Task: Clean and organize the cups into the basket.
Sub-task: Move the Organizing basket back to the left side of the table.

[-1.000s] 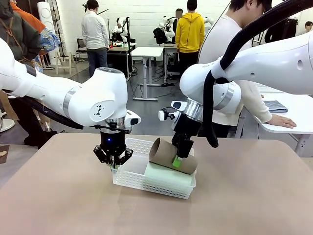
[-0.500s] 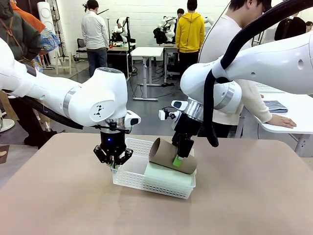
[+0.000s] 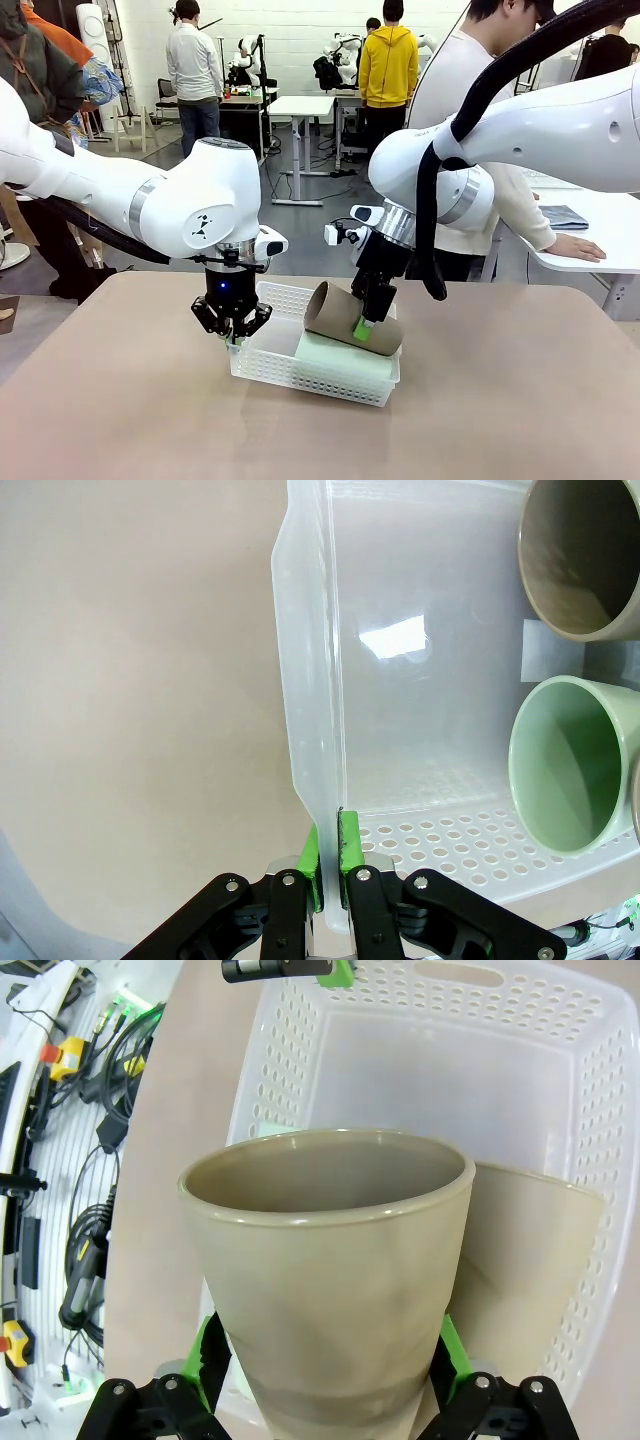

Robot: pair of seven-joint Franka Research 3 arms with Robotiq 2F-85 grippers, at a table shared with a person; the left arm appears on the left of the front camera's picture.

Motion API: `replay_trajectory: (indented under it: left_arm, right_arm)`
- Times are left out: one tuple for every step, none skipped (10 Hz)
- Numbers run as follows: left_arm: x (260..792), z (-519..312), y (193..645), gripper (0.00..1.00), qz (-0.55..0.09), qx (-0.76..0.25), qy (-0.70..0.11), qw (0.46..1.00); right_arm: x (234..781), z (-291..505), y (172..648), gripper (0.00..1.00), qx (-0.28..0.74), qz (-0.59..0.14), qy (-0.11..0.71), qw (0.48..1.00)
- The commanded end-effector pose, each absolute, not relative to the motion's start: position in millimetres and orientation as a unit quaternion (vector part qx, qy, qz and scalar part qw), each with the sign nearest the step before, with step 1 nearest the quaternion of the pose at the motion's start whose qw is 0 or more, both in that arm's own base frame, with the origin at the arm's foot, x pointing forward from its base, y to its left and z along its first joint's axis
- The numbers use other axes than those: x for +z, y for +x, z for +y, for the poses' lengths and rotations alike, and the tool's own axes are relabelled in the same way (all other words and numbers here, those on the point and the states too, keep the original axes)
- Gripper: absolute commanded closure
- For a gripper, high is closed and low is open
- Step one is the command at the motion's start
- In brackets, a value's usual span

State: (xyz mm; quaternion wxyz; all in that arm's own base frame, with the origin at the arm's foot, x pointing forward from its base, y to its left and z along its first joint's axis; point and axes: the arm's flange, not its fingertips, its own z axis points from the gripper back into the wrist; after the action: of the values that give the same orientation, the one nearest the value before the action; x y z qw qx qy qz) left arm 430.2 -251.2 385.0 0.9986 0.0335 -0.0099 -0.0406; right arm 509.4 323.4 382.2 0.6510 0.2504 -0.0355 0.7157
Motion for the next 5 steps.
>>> replay_trajectory:
  left_arm:
    - [387.9,-250.6,430.8,1.0,-0.016,-0.041,0.038,0.998]
    - [387.9,-250.6,430.8,1.0,-0.016,-0.041,0.038,0.998]
    - [387.9,-250.6,430.8,1.0,-0.016,-0.041,0.038,0.998]
    - [387.9,-250.6,430.8,1.0,-0.016,-0.041,0.038,0.998]
    - [387.9,-250.6,430.8,1.0,-0.016,-0.041,0.038,0.998]
  right_arm:
    - [381.6,324.0,509.0,0.0,0.713,-0.033,0.25,0.654]
    - [381.6,324.0,509.0,0.0,0.713,-0.033,0.25,0.654]
    - [381.6,324.0,509.0,0.0,0.713,-0.033,0.25,0.654]
    - [381.6,324.0,509.0,0.0,0.713,-0.033,0.25,0.654]
    - [381.6,324.0,509.0,0.0,0.713,-0.033,0.25,0.654]
